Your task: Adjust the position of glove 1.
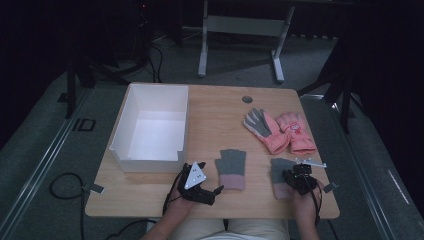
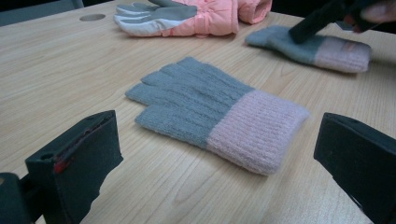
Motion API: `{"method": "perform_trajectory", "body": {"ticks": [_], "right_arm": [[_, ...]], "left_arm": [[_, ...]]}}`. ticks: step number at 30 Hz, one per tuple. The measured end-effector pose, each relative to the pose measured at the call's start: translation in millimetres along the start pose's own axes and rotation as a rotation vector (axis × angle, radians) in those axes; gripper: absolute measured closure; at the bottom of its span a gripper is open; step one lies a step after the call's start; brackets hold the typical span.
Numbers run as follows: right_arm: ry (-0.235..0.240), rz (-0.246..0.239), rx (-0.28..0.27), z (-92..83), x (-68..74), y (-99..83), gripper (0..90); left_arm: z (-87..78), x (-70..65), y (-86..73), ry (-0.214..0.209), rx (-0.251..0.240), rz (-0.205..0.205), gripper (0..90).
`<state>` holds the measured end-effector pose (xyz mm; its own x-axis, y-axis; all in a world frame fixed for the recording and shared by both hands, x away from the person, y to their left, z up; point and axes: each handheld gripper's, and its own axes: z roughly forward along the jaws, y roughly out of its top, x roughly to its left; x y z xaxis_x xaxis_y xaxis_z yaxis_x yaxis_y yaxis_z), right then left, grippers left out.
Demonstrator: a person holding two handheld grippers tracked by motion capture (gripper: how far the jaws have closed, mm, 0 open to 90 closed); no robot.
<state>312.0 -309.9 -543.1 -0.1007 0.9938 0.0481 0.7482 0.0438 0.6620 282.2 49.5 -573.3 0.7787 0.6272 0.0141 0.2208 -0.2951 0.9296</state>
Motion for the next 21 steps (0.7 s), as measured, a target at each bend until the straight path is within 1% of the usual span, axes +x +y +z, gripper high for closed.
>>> {"method": "perform_trajectory", "body": {"ticks": [1, 3, 4, 6, 9, 10, 11, 12, 13, 14, 16, 17, 18, 21], "right_arm": [[0.002, 0.006, 0.004, 3.3, -1.0, -2.1, 72.1], [0.003, 0.008, -0.006, 3.6, -1.6, -3.0, 71.4], [-0.002, -0.004, -0.013, 4.4, -1.3, -3.9, 69.7], [-0.006, -0.014, -0.014, 5.0, -0.4, -3.4, 68.6], [0.001, -0.022, -0.011, 4.6, -1.3, -2.7, 66.4], [0.012, -0.024, -0.01, 4.0, -2.2, -2.1, 65.3], [0.025, -0.049, -0.011, 3.1, -5.3, 0.1, 63.1], [0.033, -0.064, -0.016, 2.2, -7.6, 1.4, 62.3], [0.033, -0.064, -0.016, 2.2, -7.6, 1.4, 62.3], [0.052, -0.098, -0.03, -1.7, -13.7, 4.2, 61.9], [0.052, -0.098, -0.03, -1.7, -13.7, 4.2, 61.9], [0.057, -0.109, -0.031, -3.3, -15.6, 5.6, 61.6], [0.103, -0.154, -0.038, -8.8, -22.0, 11.7, 60.6], [0.151, -0.212, -0.041, -14.8, -29.1, 19.2, 59.9]], "left_arm": [[0.0, 0.0, 0.0, 0.0, 0.0, 0.0, 0.2], [0.1, -0.1, 0.1, 0.0, 0.001, 0.001, 0.2], [0.0, 0.1, 0.0, -0.001, 0.0, 0.0, 0.2], [0.1, -0.1, 0.0, -0.001, 0.001, 0.002, 0.2], [0.1, -0.1, 0.1, -0.001, 0.001, 0.002, 0.2], [-0.1, 0.2, 0.0, -0.002, 0.0, 0.0, 0.2], [-0.1, 0.1, 0.0, -0.003, 0.0, 0.0, 0.2], [0.0, 0.0, 0.0, -0.003, 0.0, 0.002, 0.2], [0.0, 0.0, 0.0, -0.003, 0.0, 0.002, 0.2], [0.1, 0.0, 0.0, -0.003, 0.0, 0.002, 0.2], [0.1, 0.0, 0.1, -0.003, 0.001, 0.001, 0.2], [-0.1, 0.2, 0.0, -0.004, 0.0, 0.001, 0.2], [0.1, 0.1, 0.1, -0.004, 0.001, 0.001, 0.2], [0.0, 0.2, 0.0, -0.003, 0.001, 0.0, 0.2]]}}
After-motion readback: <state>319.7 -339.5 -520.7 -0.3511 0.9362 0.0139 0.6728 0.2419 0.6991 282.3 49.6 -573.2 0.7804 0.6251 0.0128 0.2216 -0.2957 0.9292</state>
